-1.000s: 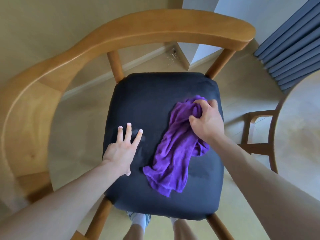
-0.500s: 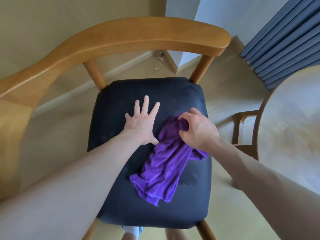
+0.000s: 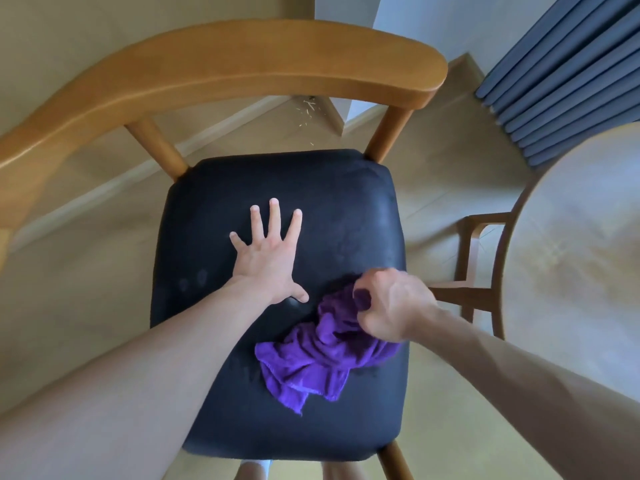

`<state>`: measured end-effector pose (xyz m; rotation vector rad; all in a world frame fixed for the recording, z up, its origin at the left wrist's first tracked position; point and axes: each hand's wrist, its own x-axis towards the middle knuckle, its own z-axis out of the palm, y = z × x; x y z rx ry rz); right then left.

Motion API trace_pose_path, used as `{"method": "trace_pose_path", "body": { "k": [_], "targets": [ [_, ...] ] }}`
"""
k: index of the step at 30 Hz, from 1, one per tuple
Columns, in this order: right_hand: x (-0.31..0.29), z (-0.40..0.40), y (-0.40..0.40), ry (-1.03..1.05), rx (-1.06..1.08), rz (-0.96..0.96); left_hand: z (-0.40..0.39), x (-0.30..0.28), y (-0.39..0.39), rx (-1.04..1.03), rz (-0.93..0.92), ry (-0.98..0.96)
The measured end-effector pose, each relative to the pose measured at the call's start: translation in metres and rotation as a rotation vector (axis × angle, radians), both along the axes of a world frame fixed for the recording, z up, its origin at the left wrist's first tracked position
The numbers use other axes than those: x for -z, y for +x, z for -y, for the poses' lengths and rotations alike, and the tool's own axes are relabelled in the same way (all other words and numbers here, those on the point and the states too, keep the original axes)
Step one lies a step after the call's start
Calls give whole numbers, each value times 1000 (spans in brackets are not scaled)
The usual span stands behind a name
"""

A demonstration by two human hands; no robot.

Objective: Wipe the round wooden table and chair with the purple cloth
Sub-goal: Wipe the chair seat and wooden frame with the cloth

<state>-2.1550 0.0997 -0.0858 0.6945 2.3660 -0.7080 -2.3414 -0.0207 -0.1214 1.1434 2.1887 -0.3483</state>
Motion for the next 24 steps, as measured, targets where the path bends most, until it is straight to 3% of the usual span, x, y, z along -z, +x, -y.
{"method": "trace_pose_path", "body": {
  "k": [3, 5, 11, 16, 19, 22, 24],
  "targets": [
    [-1, -40, -19, 93, 440, -265, -1, 1, 2, -5, -5, -3],
    [5, -51, -34, 81, 624, -400, -2, 2, 3, -5, 4, -11],
    [25, 10, 1, 154, 419, -270, -4, -4, 5, -3, 7, -44],
    [11, 20, 50, -89, 273, -30, -9, -8, 8, -16, 2, -76],
    [2, -9, 39, -30, 486, -111, -10, -10, 8, -21, -1, -95],
    [2, -33, 6, 6, 821, -401, -10, -12, 8, -18, -7, -95],
    [8, -36, -14, 10, 827, -457, -10, -13, 8, -11, -12, -107]
  ]
}}
